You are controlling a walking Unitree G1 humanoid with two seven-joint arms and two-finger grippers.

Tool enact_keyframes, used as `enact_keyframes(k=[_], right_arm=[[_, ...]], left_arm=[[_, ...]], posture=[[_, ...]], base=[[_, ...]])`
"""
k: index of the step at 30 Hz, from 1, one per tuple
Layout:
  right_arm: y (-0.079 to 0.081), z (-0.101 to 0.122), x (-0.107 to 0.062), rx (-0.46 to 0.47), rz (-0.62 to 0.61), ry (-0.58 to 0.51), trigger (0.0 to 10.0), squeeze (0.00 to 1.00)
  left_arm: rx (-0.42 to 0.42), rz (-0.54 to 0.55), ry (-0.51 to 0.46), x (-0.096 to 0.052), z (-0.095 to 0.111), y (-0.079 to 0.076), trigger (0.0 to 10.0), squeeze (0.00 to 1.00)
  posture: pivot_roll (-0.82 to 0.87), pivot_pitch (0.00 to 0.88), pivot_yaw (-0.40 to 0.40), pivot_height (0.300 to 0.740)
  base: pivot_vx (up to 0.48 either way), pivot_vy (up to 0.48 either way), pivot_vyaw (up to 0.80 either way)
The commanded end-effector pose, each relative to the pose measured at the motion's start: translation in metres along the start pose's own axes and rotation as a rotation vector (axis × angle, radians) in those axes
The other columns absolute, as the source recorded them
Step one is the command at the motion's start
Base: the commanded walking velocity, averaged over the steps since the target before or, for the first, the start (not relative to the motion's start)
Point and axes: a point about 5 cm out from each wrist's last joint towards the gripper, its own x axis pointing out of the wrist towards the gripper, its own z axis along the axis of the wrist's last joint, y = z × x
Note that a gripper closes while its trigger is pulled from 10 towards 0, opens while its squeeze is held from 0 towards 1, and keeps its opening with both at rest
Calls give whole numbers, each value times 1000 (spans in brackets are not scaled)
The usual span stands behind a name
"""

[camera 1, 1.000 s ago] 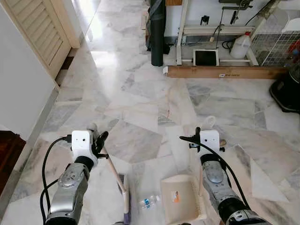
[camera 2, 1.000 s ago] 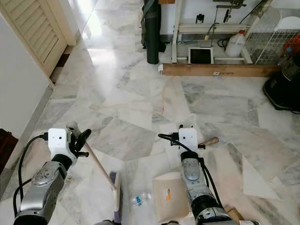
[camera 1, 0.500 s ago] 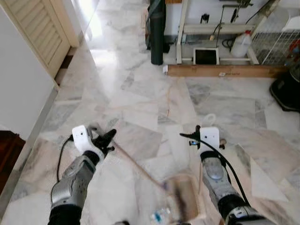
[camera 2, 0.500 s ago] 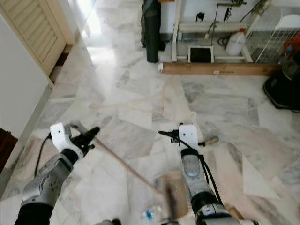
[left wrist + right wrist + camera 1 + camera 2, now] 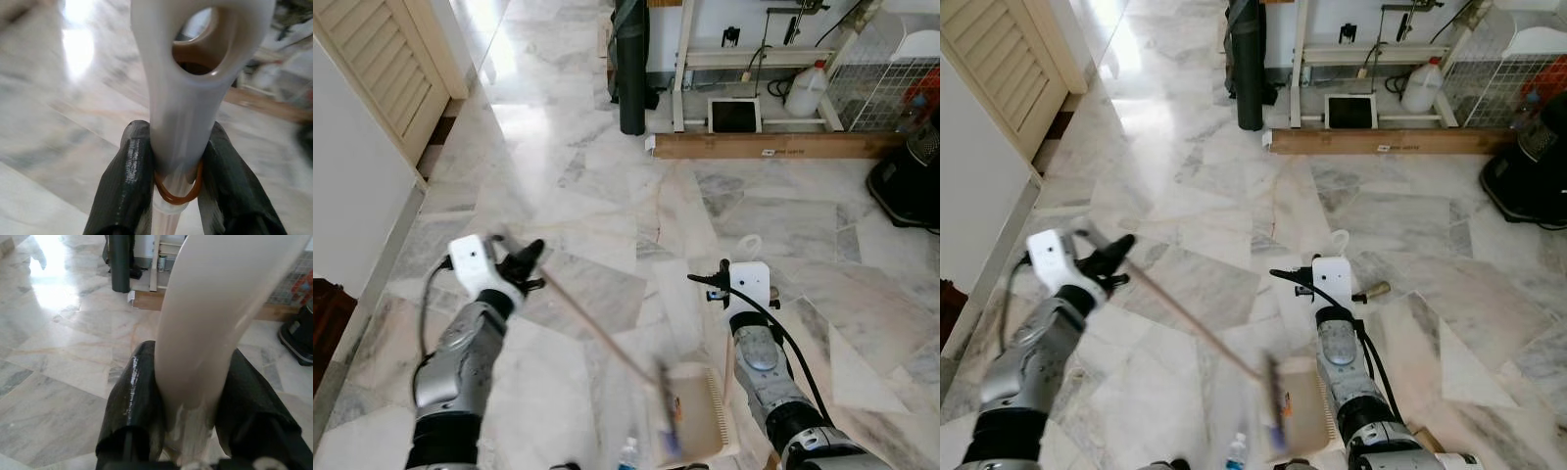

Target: Sweep floor

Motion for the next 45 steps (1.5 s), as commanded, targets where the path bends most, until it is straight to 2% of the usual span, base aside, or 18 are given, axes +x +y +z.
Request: enact_keyframes(k=[1,2,3,4,6,7,9,12,14,15,21,24,26,31,32,38,42,45], right_arm=[[9,-40,-20,9,37,207,10000,0],[9,-40,-20,8,38,209,10000,0],[9,-40,-20,5,40,210,10000,0],[9,-40,-20,5,40,210,10000,0],[8,-39,-19,-2,46,202,10000,0],[8,-39,-19,-2,46,202,10000,0],[8,-41,-21,-7,51,208,10000,0],[9,-43,-22,-9,57,222,10000,0],[10,-45,-23,-13,69,234,10000,0],[12,-48,-24,-36,101,269,10000,0],[20,-56,-28,-128,226,352,10000,0],[22,-59,-29,-164,288,392,10000,0],[21,-61,-29,-160,309,423,10000,0],[20,-61,-29,-145,352,450,10000,0],[21,-63,-30,-130,389,472,10000,0],[20,-63,-30,-88,368,479,10000,0],[21,-61,-28,-46,347,487,10000,0],[20,-60,-27,-41,341,485,10000,0]], left_arm=[[99,-8,-53,-6,9,0,10000,0],[123,2,-56,-8,8,2,10000,0],[226,29,-61,-13,7,10,10000,0],[226,29,-61,-13,7,10,10000,0],[342,19,-37,-15,3,16,10000,0],[342,19,-37,-15,3,16,10000,0],[421,-11,27,-16,-5,17,10000,0],[447,-48,72,-16,-10,16,10000,0],[441,-80,142,-17,-18,15,10000,0],[443,-102,213,-18,-28,17,10000,0],[391,-139,320,-16,-42,17,10000,0],[330,-170,381,-12,-47,11,10000,0],[289,-189,415,-9,-50,7,10000,0],[222,-176,413,-3,-49,4,10000,0],[178,-163,406,0,-47,3,10000,0],[81,-168,405,5,-46,-3,10000,0],[-77,-154,440,9,-50,-8,10000,0],[-124,-137,449,11,-51,-8,10000,0]], posture=[[200,154,62,740],[199,154,62,740],[197,153,63,740],[197,153,63,740],[190,162,67,740],[190,162,67,740],[191,162,71,740],[189,163,72,740],[191,165,73,740],[188,161,73,740],[177,160,74,740],[167,154,73,740],[160,159,74,740],[153,164,77,740],[150,163,77,740],[151,160,79,740],[146,164,81,740],[143,162,83,740]], base=[[0,0,0],[0,0,0],[0,0,0],[0,0,0],[0,0,0],[0,0,0],[0,0,0],[0,0,0],[0,0,0],[0,0,0],[0,0,0],[0,0,0],[0,0,0],[0,0,0],[0,0,0],[0,0,0],[0,0,0],[0,0,0]])
